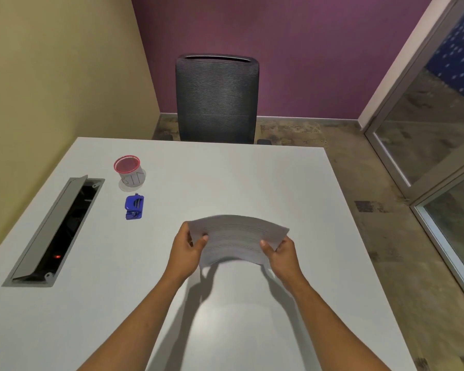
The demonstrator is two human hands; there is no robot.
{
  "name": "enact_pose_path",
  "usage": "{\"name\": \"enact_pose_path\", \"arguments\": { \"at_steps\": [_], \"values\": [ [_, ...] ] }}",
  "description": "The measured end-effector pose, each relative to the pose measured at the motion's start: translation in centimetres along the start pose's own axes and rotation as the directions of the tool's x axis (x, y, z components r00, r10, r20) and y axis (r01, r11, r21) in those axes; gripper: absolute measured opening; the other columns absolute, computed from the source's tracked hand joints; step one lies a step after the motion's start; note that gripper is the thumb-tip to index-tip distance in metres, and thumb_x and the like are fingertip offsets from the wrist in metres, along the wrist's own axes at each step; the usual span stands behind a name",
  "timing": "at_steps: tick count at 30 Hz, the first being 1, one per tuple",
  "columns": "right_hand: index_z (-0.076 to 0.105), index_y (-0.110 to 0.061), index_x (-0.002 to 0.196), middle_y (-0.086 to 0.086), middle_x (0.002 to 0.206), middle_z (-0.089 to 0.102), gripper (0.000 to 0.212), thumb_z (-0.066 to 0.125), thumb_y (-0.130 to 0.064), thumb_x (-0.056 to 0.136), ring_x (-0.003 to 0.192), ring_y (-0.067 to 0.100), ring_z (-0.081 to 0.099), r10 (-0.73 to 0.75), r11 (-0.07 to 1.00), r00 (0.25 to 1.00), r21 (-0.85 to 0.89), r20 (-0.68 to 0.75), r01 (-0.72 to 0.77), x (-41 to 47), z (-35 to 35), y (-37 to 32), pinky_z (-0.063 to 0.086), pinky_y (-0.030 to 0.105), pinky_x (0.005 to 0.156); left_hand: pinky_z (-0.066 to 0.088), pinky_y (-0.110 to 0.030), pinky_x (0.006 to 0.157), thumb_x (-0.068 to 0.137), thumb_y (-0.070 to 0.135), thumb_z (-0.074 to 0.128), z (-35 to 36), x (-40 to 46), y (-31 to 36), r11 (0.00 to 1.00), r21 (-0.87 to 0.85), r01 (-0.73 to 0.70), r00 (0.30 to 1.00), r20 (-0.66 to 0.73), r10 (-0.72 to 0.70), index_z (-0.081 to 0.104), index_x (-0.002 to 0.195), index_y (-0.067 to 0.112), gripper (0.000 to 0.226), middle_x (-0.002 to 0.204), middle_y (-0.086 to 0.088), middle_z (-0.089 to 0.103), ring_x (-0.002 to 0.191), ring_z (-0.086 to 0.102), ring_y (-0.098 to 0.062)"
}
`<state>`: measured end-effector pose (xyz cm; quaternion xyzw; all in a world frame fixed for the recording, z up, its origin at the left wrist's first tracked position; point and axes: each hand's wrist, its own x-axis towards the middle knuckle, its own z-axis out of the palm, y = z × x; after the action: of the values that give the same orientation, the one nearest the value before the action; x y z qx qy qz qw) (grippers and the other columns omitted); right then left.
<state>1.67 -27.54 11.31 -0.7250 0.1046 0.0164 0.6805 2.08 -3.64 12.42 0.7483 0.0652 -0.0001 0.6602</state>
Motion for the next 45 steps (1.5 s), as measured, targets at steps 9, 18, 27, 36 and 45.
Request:
{"name": "enact_pose_path", "arguments": {
  "at_steps": [9,18,27,36,45],
  "values": [
    [0.061,-0.010,0.120,0.000,0.109,0.069,0.025,0.058,-0.007,0.096,0.098,0.009,0.066,0.022,0.995,0.999,-0.094,-0.023,-0.024,0.9,0.3,1.0,0.050,0.014,0.079,0.050,-0.028,0.091,0.095,0.014,0.058,1.1,0.8,-1.1,0.999,0.033,0.042,0.999,0.002,-0.042,0.056,0.120,0.031,0.030,0.116,0.008,0.066,0.107,0.062,-0.007],
    [0.064,-0.016,0.116,-0.005,0.104,0.071,0.026,0.065,-0.007,0.091,0.083,-0.007,0.068,0.097,0.988,0.995,-0.121,0.017,-0.095,3.3,0.5,2.4,0.051,0.008,0.064,0.053,-0.030,0.087,0.094,0.013,0.058,0.4,3.7,-2.3,0.981,0.103,0.164,0.986,-0.008,-0.164,0.057,0.114,0.017,0.020,0.113,0.001,0.067,0.103,0.064,-0.014],
    [0.066,-0.018,0.113,0.000,0.111,0.075,0.025,0.065,-0.006,0.091,0.097,0.022,0.073,0.255,0.967,0.966,0.004,0.048,-0.255,6.9,1.4,4.7,0.060,0.040,0.082,0.054,-0.043,0.078,0.091,0.011,0.062,-2.9,8.4,-6.7,0.934,0.102,0.343,0.939,-0.077,-0.336,0.057,0.108,0.023,0.021,0.083,-0.009,0.067,0.072,0.066,-0.022],
    [0.067,-0.015,0.111,0.005,0.104,0.076,0.021,0.068,-0.011,0.090,0.092,0.026,0.074,0.325,0.945,0.945,-0.043,0.039,-0.323,11.6,2.1,7.1,0.059,0.051,0.082,0.042,-0.018,0.075,0.090,0.020,0.065,-9.6,15.9,-10.7,0.882,0.254,0.398,0.876,-0.392,-0.282,0.063,0.106,0.016,0.017,0.100,0.000,0.064,0.091,0.060,-0.015],
    [0.069,-0.019,0.109,0.008,0.106,0.076,0.024,0.069,-0.009,0.088,0.093,0.030,0.074,0.379,0.925,0.925,0.023,0.039,-0.380,12.9,2.9,9.4,0.061,0.047,0.079,0.050,-0.037,0.085,0.091,0.021,0.059,-15.3,22.6,-13.0,0.814,0.143,0.563,0.627,-0.715,-0.308,0.055,0.124,0.012,0.034,0.123,-0.010,0.056,0.107,0.058,-0.030]
  ]
}}
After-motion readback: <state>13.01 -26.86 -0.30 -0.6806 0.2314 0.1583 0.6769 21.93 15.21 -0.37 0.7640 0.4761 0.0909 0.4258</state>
